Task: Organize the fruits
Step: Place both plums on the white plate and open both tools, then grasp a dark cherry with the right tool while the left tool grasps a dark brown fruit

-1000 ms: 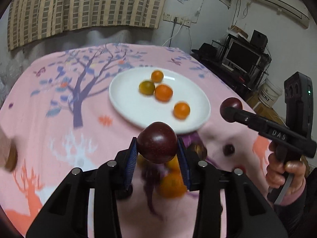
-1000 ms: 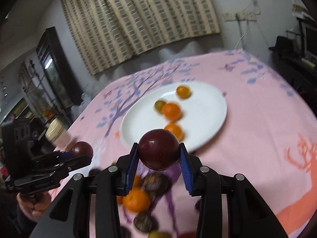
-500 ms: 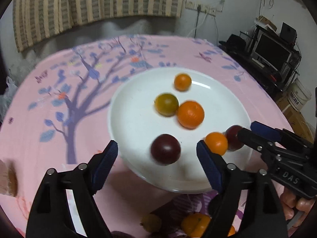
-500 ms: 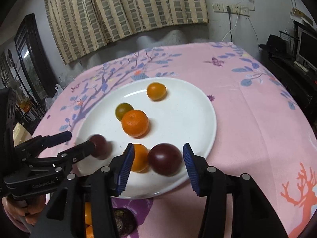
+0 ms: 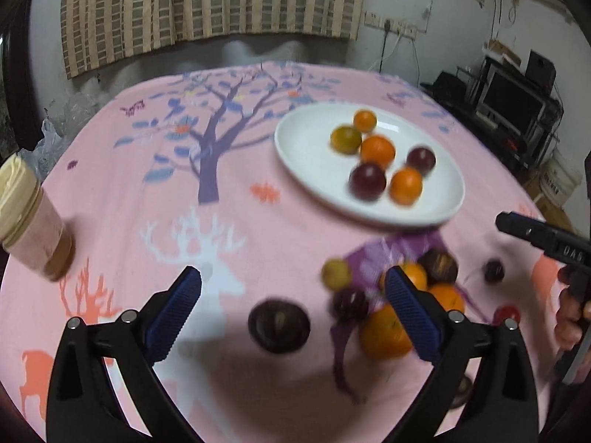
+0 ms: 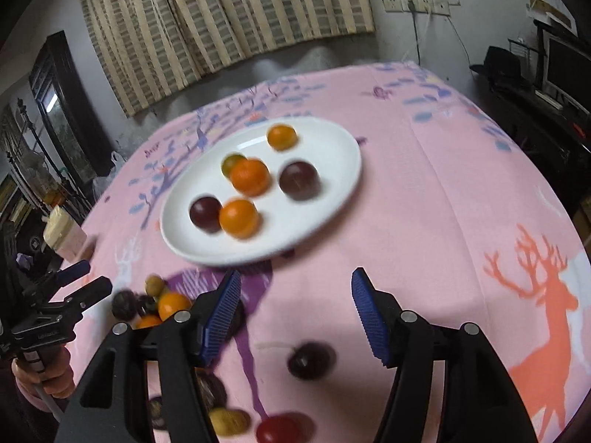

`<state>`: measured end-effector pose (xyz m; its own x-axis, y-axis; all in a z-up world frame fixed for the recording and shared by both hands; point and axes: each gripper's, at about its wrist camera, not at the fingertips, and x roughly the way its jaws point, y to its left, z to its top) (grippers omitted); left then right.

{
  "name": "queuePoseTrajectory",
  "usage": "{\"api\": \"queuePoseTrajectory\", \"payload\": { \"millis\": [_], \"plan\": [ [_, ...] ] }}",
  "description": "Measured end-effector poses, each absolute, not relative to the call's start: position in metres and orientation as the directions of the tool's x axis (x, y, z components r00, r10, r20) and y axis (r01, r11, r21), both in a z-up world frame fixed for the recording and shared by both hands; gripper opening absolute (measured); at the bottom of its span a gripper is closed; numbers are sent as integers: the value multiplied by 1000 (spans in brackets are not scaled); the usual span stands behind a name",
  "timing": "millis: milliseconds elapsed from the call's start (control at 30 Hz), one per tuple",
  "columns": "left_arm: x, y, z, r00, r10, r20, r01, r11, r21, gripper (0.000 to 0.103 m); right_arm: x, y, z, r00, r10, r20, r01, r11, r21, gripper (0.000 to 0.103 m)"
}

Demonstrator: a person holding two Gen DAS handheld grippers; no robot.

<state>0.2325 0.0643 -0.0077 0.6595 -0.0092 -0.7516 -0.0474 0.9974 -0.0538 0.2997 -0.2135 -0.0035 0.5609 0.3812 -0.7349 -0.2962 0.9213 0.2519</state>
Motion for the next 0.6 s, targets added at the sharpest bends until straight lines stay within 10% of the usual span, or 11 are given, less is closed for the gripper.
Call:
{"api": "queuePoseTrajectory", "payload": {
  "millis": [600],
  "plan": [
    [213,56,-7,643,-154,-750,72,987,-141,97,274,-215,-37,490,386,-781,-346,909,233,30]
  ]
}}
